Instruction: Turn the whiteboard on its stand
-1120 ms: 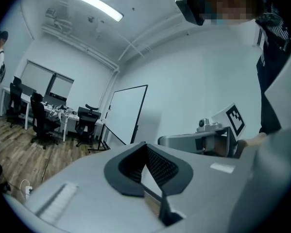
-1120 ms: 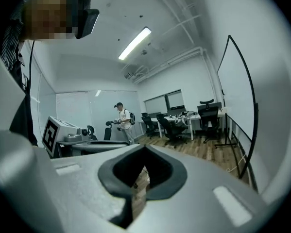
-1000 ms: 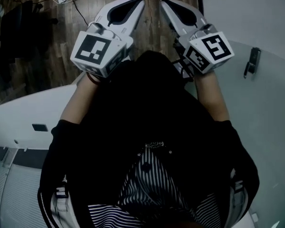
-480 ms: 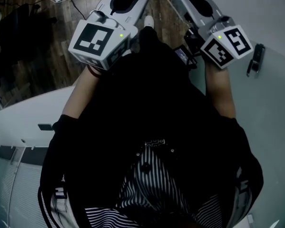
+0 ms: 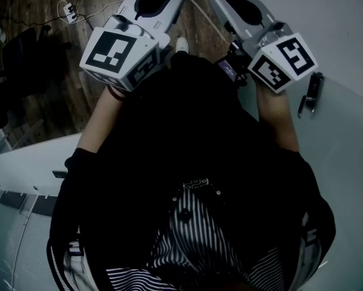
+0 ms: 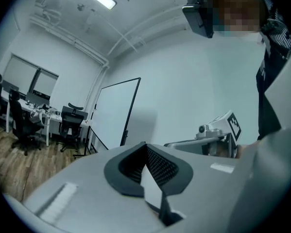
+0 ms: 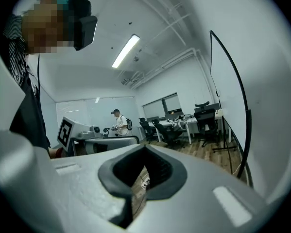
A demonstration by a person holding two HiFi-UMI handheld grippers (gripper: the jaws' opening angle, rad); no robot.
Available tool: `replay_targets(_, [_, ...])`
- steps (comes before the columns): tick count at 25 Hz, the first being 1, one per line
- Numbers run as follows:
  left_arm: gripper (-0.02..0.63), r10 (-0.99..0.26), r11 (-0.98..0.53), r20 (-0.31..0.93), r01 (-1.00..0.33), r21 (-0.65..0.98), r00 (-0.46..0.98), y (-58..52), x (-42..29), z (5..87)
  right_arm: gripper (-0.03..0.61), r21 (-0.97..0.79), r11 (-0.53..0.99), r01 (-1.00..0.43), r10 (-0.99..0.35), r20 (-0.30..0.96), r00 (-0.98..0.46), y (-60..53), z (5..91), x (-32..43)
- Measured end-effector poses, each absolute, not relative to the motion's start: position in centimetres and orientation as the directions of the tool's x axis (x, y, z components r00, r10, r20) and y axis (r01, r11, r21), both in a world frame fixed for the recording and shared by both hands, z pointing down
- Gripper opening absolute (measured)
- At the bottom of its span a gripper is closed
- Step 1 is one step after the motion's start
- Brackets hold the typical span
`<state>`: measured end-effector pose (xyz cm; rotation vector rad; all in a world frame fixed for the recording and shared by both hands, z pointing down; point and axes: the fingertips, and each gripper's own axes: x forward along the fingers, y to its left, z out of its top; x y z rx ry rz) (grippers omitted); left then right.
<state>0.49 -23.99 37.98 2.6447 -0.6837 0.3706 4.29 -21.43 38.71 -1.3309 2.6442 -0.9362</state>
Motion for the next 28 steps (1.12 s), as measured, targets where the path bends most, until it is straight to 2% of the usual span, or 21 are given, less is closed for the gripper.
replay_targets(3, [0.003,-0.4,-0.824,0.351,-0.5,0.266,0.847,-24.8,2.3,36.9,0.002,-0.499,0.488,-0.716,-0.721,0.232,-0.653,-22.0,37.9,5.7])
replay_targets(8, [0.003,-0.41,-0.82,0.384,-0.519,0.241,0.827,-26.8,8.5,42.2,0.002,-0.538,0.487,-0.687,-0.714,0.207,-0.669,-24.2,43.4,12.3])
replay_targets(13, [0.003,-0.403,-0.836,0.368,-0.501,0.224,0.838,-20.3,11.5,38.9,0.002,-0.536,0.48,-0.694,-0.742,0.173,-0.647,-18.1,40.0,14.8])
replay_targets(20, [0.003,-0.421,-0.842,0.324,-0.498,0.208,0.847,-17.2,8.2,33.7,0.002,-0.507,0.485,-0.712,-0.754,0.169,-0.634,-15.3,35.2,12.1])
replay_targets(28, [0.003,-0.416,-0.843,0.289,-0.485,0.232,0.862,-21.0,0.9,40.6,0.002,-0.464,0.468,-0.752,-0.778,0.187,-0.6,-19.0,41.2,5.1])
